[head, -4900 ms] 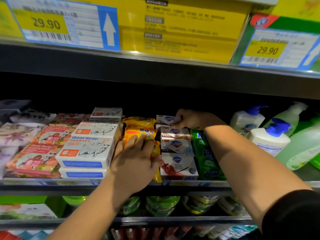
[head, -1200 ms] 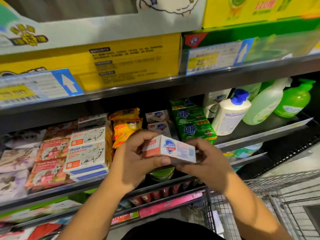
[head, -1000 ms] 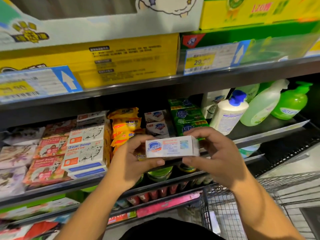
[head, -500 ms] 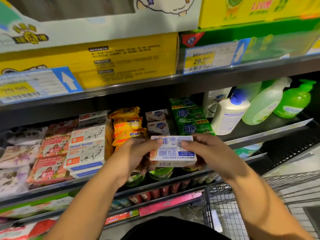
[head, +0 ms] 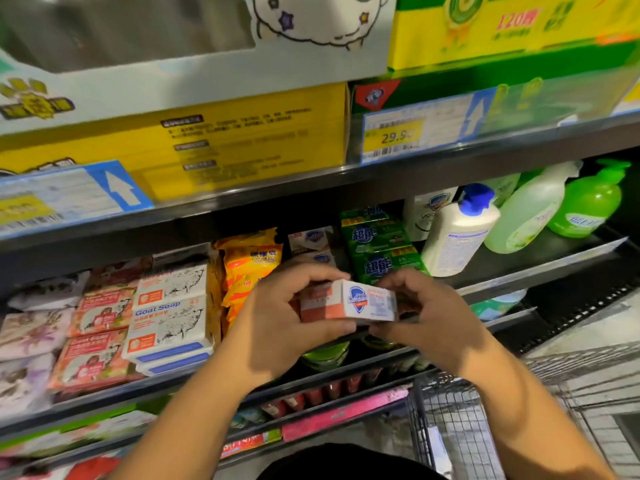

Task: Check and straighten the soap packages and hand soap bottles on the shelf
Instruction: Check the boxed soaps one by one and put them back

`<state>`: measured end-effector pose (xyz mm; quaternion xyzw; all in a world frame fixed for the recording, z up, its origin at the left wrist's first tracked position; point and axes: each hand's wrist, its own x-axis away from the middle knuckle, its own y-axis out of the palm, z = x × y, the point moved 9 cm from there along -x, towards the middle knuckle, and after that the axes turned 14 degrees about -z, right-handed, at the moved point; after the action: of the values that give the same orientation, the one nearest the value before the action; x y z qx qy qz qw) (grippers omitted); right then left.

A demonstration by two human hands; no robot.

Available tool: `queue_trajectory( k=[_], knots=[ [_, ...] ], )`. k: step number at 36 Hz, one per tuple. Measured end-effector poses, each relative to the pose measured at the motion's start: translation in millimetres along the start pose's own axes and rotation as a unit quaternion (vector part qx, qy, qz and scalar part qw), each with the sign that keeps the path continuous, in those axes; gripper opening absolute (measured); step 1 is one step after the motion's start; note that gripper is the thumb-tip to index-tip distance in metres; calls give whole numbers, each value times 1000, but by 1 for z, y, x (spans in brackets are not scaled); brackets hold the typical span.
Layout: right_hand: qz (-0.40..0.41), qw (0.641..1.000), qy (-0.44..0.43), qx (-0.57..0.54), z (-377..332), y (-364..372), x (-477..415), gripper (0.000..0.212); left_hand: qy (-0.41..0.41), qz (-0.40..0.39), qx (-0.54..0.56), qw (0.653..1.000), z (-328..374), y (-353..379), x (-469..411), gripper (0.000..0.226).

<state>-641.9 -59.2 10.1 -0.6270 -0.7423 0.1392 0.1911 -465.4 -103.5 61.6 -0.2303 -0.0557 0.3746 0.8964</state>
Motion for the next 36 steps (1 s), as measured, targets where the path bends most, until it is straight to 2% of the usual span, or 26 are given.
queue_trajectory(
  k=[2, 6, 9, 12, 14, 16, 18, 22, 24, 26, 27, 32, 36],
  knots=[
    [36, 999, -23, -5, -1, -13, 7, 46, -25, 8, -18, 999, -10, -2, 1, 47],
    [65, 991, -114, 31, -16, -23, 17, 50, -34, -4, -159, 987, -22, 2, 1, 48],
    [28, 996, -83, 31, -8, -10, 12, 51, -24, 9, -183, 983, -30, 3, 2, 60],
    [-2, 996, -59, -73, -3, 5, 8, 41, -6, 18, -195, 981, -37, -3, 6, 53],
    [8, 994, -39, -98, -2, 12, 6, 38, -24, 7, -188, 982, -42, -8, 8, 56],
    [21, 999, 1, -47, 2, 17, 3, 44, -32, -10, -182, 983, -42, -10, 10, 48],
    [36, 997, 27, -63, 4, 20, 0, 45, -38, -23, -166, 985, -43, -12, 12, 40],
    [72, 985, 3, -159, 2, 22, 4, 52, -95, -98, -150, 979, -58, -7, 8, 43],
    [80, 982, -3, -171, -1, 24, 10, 59, -118, -161, -167, 966, -67, 3, 7, 61],
    [95, 984, -1, -153, -5, 28, 16, 58, -96, -213, -187, 954, -70, 15, 5, 88],
    [102, 985, -6, -141, -8, 31, 18, 56, -69, -224, -187, 954, -67, 19, 4, 94],
    [115, 982, -45, -143, -22, 52, 30, 56, 1, -225, -204, 953, -58, 16, 7, 80],
    [129, 978, 39, -157, -1, 58, 49, 53, 48, -221, -234, 945, -60, 19, 10, 72]
  ],
)
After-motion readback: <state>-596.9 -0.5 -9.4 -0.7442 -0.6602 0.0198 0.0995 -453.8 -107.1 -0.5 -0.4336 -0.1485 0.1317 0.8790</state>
